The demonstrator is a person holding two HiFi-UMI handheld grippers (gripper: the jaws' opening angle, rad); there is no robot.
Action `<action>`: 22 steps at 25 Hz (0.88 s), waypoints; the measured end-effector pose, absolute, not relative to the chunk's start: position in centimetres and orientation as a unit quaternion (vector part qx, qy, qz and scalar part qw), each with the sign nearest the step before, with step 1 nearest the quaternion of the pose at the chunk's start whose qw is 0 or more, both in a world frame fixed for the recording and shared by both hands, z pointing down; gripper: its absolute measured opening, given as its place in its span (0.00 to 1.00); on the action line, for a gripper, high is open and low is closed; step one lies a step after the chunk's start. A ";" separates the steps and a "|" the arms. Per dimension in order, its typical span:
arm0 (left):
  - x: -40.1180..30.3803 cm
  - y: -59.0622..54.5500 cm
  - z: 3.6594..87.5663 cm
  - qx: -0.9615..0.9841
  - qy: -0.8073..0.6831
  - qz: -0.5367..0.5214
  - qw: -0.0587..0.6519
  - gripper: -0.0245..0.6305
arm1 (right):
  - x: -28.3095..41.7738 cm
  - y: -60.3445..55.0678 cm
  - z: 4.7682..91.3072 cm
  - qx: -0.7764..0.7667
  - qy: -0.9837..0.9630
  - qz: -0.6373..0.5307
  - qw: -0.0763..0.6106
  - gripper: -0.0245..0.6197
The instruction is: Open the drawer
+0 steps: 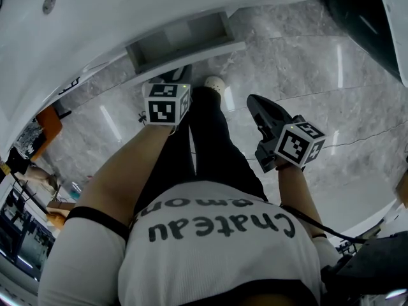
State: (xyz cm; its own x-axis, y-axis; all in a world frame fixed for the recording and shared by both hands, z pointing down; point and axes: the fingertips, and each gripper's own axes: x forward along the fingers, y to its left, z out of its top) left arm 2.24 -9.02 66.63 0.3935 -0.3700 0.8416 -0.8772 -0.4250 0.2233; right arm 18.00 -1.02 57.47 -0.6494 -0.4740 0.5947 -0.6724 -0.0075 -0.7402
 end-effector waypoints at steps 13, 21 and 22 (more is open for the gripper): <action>2.2 -7.8 66.3 0.783 -0.396 0.366 0.310 0.16 | 18.0 -0.3 58.0 0.404 -0.696 0.584 0.103 0.05; 2.7 -7.0 66.3 0.784 -0.398 0.372 0.299 0.15 | 18.2 -0.1 58.2 0.404 -0.696 0.583 0.108 0.05; 2.8 -6.8 66.3 0.783 -0.399 0.371 0.300 0.15 | 18.2 0.0 58.2 0.405 -0.696 0.583 0.108 0.05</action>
State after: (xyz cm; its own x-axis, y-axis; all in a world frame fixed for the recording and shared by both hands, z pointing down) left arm 2.76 -6.79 66.31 0.4059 -0.4018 0.8208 -0.8478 -0.5010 0.1740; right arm 18.18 -0.01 58.22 -0.6486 -0.4372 0.6231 -0.6902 -0.0074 -0.7236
